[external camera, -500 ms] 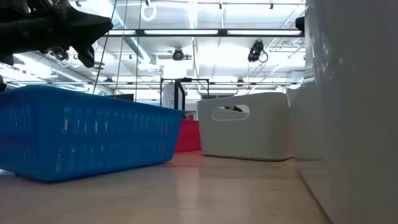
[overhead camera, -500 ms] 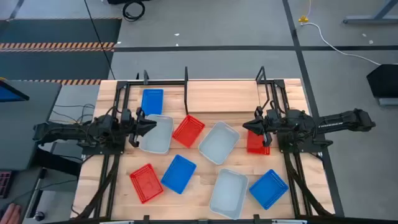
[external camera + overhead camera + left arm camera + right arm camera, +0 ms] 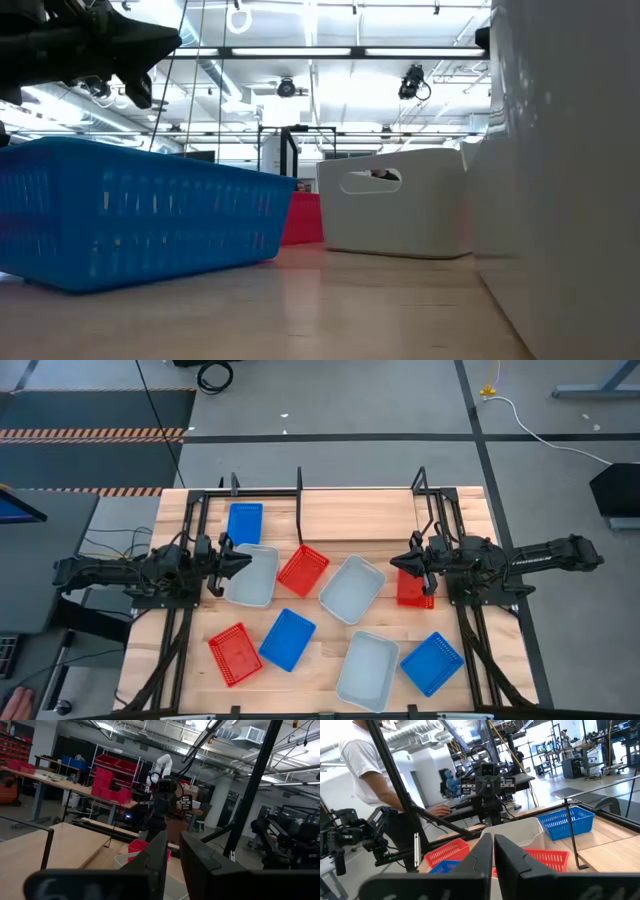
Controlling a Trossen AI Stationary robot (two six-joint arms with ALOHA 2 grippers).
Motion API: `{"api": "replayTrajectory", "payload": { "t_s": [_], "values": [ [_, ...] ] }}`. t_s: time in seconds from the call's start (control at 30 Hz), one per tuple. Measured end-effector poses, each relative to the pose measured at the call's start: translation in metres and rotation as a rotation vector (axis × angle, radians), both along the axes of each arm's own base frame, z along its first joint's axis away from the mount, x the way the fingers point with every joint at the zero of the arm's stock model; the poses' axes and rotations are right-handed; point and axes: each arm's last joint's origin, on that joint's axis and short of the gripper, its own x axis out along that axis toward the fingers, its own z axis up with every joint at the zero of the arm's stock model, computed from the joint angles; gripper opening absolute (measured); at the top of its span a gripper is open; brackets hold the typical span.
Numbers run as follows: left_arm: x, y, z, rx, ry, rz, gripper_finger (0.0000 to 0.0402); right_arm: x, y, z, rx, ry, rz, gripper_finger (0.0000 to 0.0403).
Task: Stack baskets on shelf by color
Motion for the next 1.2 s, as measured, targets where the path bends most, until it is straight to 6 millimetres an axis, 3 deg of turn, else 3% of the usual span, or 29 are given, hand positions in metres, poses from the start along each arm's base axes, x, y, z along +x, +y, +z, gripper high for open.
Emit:
{"api": "replayTrajectory", "payload": {
  "t_s": [1.2],
  "values": [
    [0.0000,0.0000,0.0000,0.000,0.000,0.000,0.0059,0.0000,0.0000,0.0000,0.000,0.000,0.000,0.0023]
  ]
}}
